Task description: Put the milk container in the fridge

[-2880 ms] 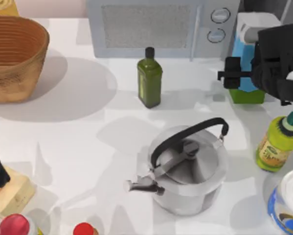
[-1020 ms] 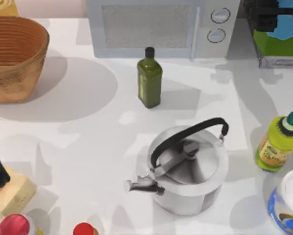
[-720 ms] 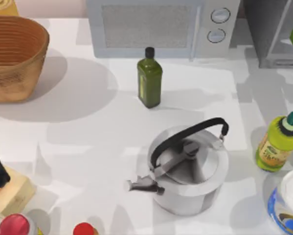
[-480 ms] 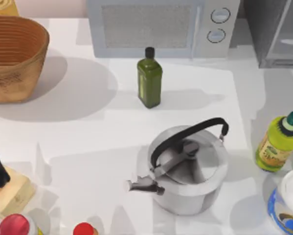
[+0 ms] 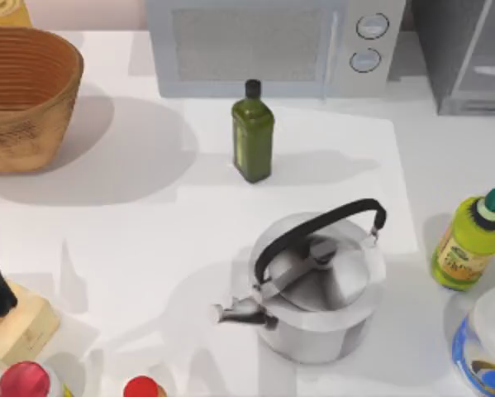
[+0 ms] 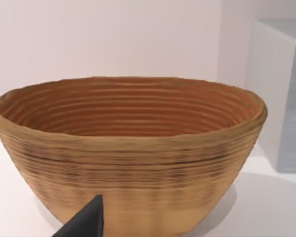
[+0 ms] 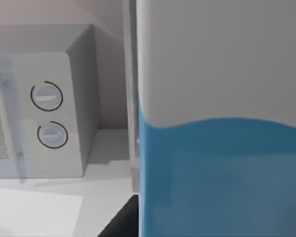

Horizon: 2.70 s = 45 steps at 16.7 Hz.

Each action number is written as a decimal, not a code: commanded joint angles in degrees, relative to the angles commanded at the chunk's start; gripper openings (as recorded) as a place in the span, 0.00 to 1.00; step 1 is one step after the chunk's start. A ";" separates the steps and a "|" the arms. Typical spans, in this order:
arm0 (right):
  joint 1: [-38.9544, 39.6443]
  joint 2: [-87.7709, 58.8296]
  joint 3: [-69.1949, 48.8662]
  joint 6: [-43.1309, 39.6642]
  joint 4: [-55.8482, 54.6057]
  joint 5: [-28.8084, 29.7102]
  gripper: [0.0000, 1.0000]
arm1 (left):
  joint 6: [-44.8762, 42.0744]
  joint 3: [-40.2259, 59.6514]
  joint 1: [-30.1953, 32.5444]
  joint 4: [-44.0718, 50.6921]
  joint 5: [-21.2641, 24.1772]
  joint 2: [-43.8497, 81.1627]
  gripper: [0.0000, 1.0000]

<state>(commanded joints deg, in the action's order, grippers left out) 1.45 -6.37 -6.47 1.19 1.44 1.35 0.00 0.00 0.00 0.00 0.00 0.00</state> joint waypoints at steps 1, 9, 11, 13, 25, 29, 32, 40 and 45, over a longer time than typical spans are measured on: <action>-0.53 2.47 2.50 -0.43 -0.56 -0.48 0.00 | 0.00 0.00 0.00 0.00 0.00 0.00 1.00; -1.26 6.08 6.47 -1.03 -1.35 -1.29 0.00 | 0.00 0.00 0.00 0.00 0.00 0.00 1.00; -1.33 5.51 6.13 -1.03 -1.77 -1.43 0.00 | 0.00 0.00 0.00 0.00 0.00 0.00 1.00; -1.77 2.52 4.34 -1.02 -3.99 -2.06 0.00 | 0.00 0.00 0.00 0.00 0.00 0.00 1.00; -10.12 -63.03 -25.55 -0.19 -40.63 -10.22 0.00 | 0.00 0.00 0.00 0.00 0.00 0.00 1.00; -13.25 -90.29 -36.22 -0.14 -53.69 -12.97 0.00 | 0.00 0.00 0.00 0.00 0.00 0.00 1.00; -15.25 -104.92 -42.72 -0.23 -61.66 -14.56 0.00 | 0.00 0.00 0.00 0.00 0.00 0.00 1.00; -17.42 -118.27 -49.50 -0.36 -69.93 -16.03 0.00 | 0.00 0.00 0.00 0.00 0.00 0.00 1.00; -16.95 -118.81 -50.08 -0.23 -69.22 -16.00 0.00 | 0.00 0.00 0.00 0.00 0.00 0.00 1.00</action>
<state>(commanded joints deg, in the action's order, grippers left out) -15.50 -125.18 -56.55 0.96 -67.78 -14.65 0.00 0.00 0.00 0.00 0.00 0.00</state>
